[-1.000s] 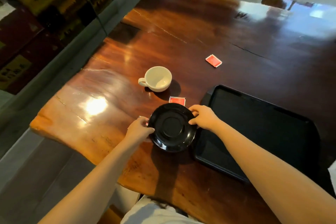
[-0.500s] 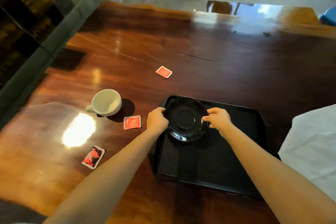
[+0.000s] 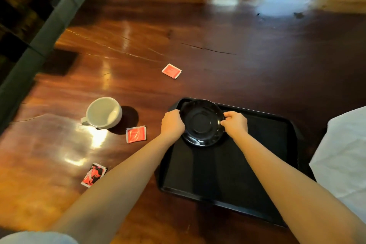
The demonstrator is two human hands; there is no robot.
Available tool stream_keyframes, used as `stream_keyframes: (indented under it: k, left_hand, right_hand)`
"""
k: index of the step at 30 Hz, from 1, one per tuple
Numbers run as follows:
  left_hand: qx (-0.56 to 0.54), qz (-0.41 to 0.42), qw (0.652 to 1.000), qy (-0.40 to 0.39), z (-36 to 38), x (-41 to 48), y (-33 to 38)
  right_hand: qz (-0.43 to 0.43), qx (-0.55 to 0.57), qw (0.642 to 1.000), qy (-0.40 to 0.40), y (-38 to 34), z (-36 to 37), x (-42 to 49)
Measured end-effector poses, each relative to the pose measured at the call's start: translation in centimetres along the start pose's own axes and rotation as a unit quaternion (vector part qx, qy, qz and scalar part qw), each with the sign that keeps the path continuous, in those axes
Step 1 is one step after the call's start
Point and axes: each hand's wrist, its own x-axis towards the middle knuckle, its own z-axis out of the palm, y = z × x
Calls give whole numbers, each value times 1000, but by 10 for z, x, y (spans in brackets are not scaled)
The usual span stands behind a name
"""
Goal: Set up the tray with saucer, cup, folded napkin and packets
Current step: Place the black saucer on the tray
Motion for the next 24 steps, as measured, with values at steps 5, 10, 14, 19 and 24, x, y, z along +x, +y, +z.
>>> stream_keyframes:
  k: [5,10,14,19,24]
  left_hand:
    - [66,7,998,-5,-1,4,11]
    - [130,33,991,-13,-1,3,19]
    - [130,41,990,-30,-3,4,21]
    - [122,35,991,-47,-2,2,14]
    - [113,36,992,-47,-1,2,12]
  right_hand:
    - [-18,-30,999,-3,0,-1,5]
    - [-19,-11,1000,-19,5,-5,7]
    - [-6,-7,999,-43,8,-7,6]
    - [3,4,998,-59,11,-7,3]
    - [4,11,998,-61,13,-6,1]
